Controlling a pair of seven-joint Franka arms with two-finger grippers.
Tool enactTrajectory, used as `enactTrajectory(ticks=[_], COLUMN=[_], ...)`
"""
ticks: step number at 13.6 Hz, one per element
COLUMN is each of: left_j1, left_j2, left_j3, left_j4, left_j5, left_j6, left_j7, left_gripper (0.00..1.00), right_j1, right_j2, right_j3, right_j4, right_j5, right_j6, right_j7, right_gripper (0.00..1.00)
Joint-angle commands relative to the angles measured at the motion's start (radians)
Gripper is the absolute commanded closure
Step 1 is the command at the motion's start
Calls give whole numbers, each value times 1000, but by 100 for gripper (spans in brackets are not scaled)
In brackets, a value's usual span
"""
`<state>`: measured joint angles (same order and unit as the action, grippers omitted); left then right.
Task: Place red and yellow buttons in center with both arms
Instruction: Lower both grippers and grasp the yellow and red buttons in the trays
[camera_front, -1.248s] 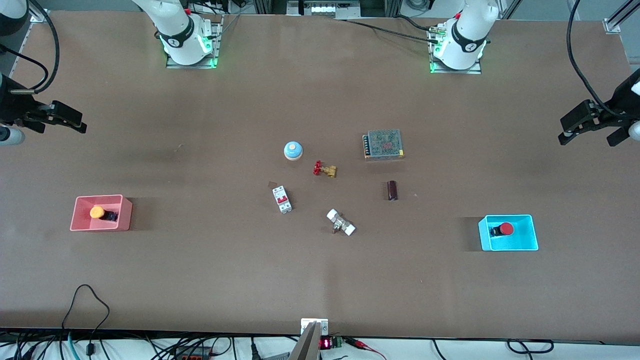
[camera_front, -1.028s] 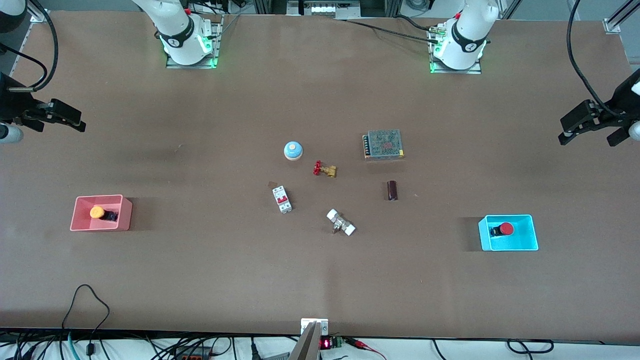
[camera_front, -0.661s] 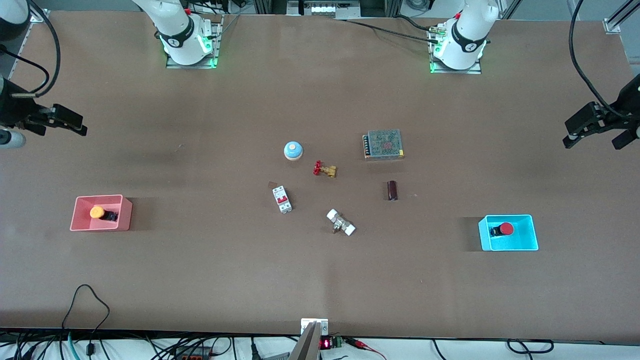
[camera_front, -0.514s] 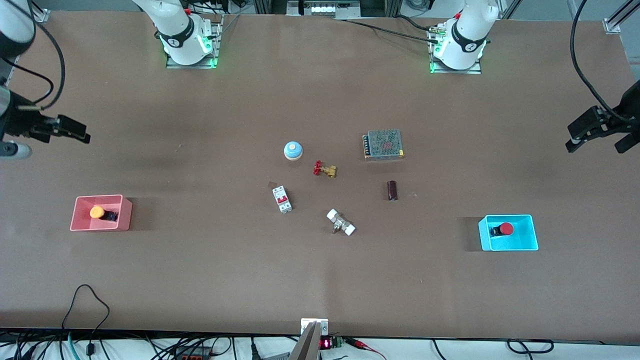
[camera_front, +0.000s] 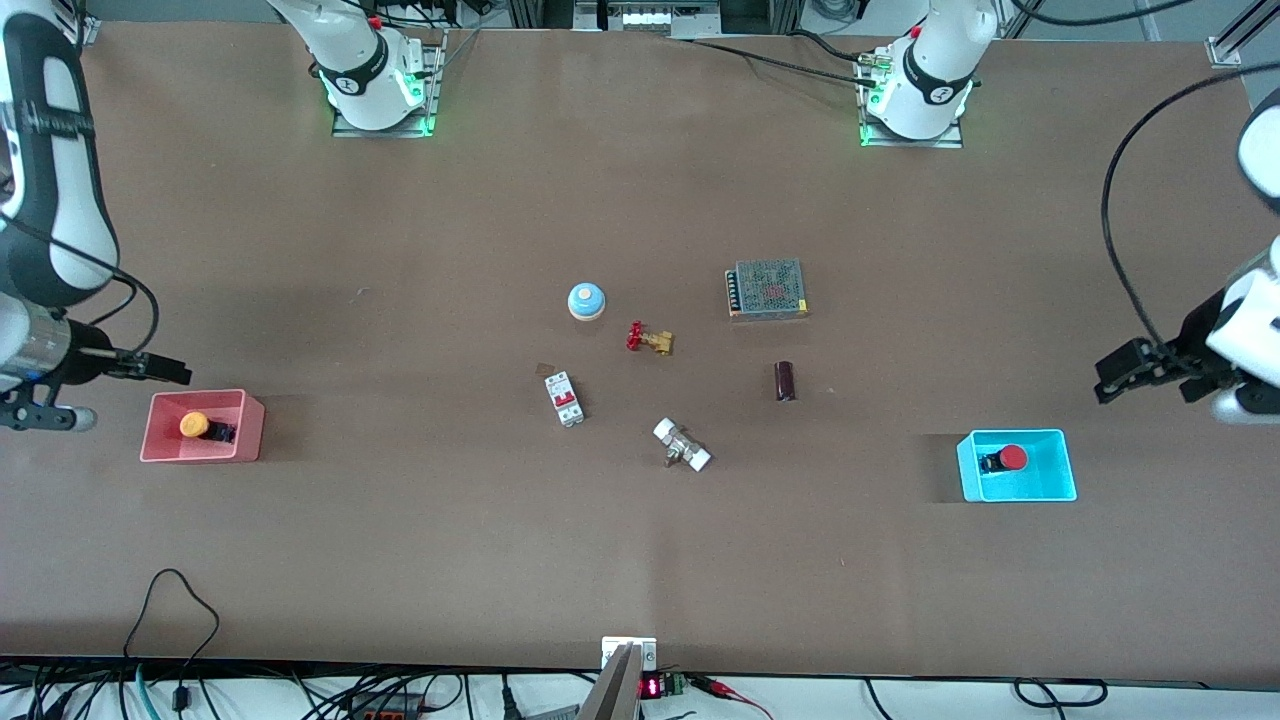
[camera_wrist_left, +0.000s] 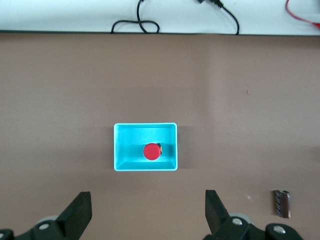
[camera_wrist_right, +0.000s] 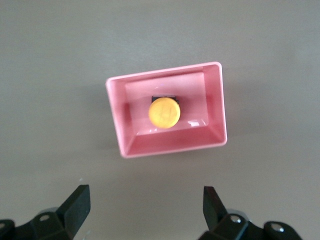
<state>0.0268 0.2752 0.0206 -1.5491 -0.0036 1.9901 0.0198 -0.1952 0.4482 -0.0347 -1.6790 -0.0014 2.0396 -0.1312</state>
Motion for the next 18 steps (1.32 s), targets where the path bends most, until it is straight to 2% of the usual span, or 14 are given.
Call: enactTrajectory(ticks=[1, 3, 5, 10, 13, 18], left_j1=[14, 18, 28, 27, 27, 28], left_j2=[76, 139, 196, 324, 377, 421], left_j3=[1, 1, 1, 1, 1, 1], left_j4=[11, 9, 9, 9, 4, -9], left_j5=[-1, -1, -1, -1, -2, -3], left_j6=[70, 120, 145, 216, 248, 280], left_j7=[26, 70, 83, 120, 118, 118], left_gripper=[0, 0, 0, 0, 0, 0], right_j1=[-13, -9, -12, -17, -32, -30], right_j2=[62, 92, 113, 155, 196, 225], right_j3=[16, 16, 16, 16, 16, 16], right_j4=[18, 18, 18, 18, 18, 27], right_j5=[-14, -18, -77, -80, -75, -69], right_j6=[53, 100, 142, 209, 281, 287], right_j7=[-30, -41, -67, -105, -159, -160], right_gripper=[0, 0, 0, 0, 0, 0])
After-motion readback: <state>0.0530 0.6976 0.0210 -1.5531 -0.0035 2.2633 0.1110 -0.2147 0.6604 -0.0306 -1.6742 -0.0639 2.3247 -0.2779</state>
